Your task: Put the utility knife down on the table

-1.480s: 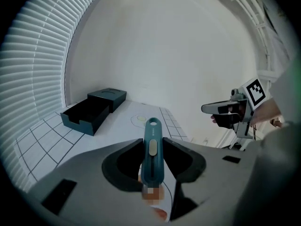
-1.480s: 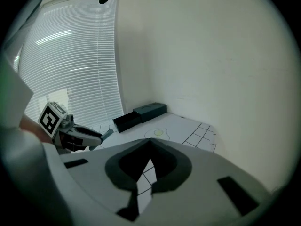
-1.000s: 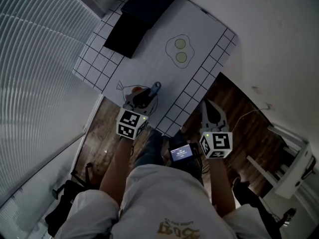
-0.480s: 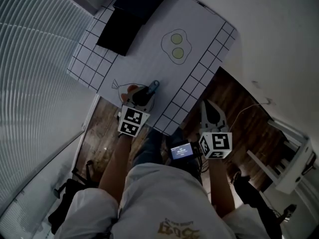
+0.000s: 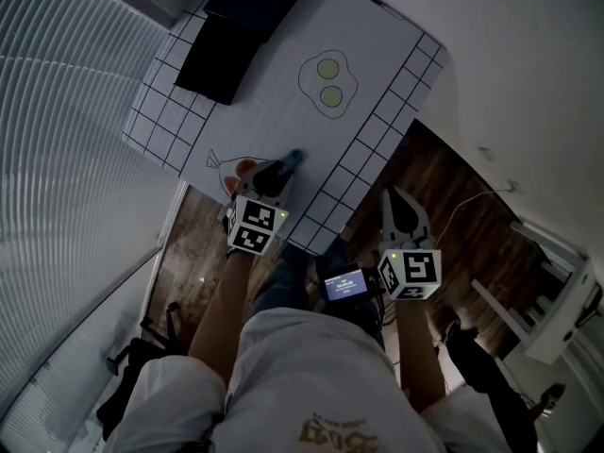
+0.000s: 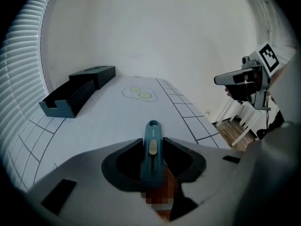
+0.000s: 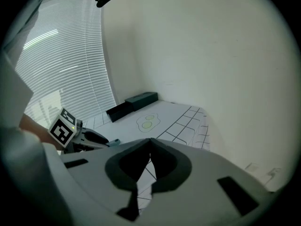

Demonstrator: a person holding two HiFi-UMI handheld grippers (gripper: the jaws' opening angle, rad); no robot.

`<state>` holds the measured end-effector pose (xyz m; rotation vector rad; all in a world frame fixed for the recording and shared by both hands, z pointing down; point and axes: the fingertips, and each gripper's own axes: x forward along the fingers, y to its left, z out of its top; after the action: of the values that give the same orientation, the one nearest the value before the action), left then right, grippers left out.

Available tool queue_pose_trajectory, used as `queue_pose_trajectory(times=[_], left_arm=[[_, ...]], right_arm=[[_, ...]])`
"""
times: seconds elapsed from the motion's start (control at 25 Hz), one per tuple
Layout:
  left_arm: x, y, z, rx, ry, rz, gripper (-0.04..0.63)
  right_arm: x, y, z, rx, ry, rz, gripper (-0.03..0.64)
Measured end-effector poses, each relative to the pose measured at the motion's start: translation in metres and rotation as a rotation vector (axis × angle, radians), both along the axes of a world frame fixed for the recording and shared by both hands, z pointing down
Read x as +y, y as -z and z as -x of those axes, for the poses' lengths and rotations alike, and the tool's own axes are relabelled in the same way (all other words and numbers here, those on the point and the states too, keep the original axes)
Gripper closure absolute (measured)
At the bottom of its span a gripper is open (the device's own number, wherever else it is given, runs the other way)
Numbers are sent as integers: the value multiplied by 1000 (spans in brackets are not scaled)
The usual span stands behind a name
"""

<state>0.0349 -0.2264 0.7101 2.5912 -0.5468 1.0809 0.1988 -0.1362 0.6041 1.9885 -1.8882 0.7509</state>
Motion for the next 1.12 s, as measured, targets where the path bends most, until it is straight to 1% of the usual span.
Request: queue_pose_trajectory(times=[0.2, 0.48, 0.6, 0.8, 0.92, 0.96, 1.04, 1.12], left_arm=[[-1, -1, 1, 1, 19, -5, 453], [-4, 5, -2, 0, 22, 22, 451], [-5, 8, -2, 5, 32, 18, 451], [-13, 30, -5, 66, 59, -8, 445], [-19, 48, -6, 95, 66, -46, 446], [-22, 56, -5, 112, 74, -60, 454], [-26, 70, -3, 164, 109, -70, 533], [-28, 81, 1, 211, 147, -57, 545]], right_arm=[[1, -2, -4, -5, 4, -1, 609], [0, -1, -5, 6, 22, -4, 609], [-1, 1, -3, 6, 33, -9, 609], [-5, 7, -1, 8, 51, -25, 609], [-7, 12, 2, 9, 61, -35, 609], [-9, 14, 3, 10, 65, -41, 609], [-11, 18, 6, 12, 75, -52, 609], [-11, 23, 8, 15, 83, -59, 609]])
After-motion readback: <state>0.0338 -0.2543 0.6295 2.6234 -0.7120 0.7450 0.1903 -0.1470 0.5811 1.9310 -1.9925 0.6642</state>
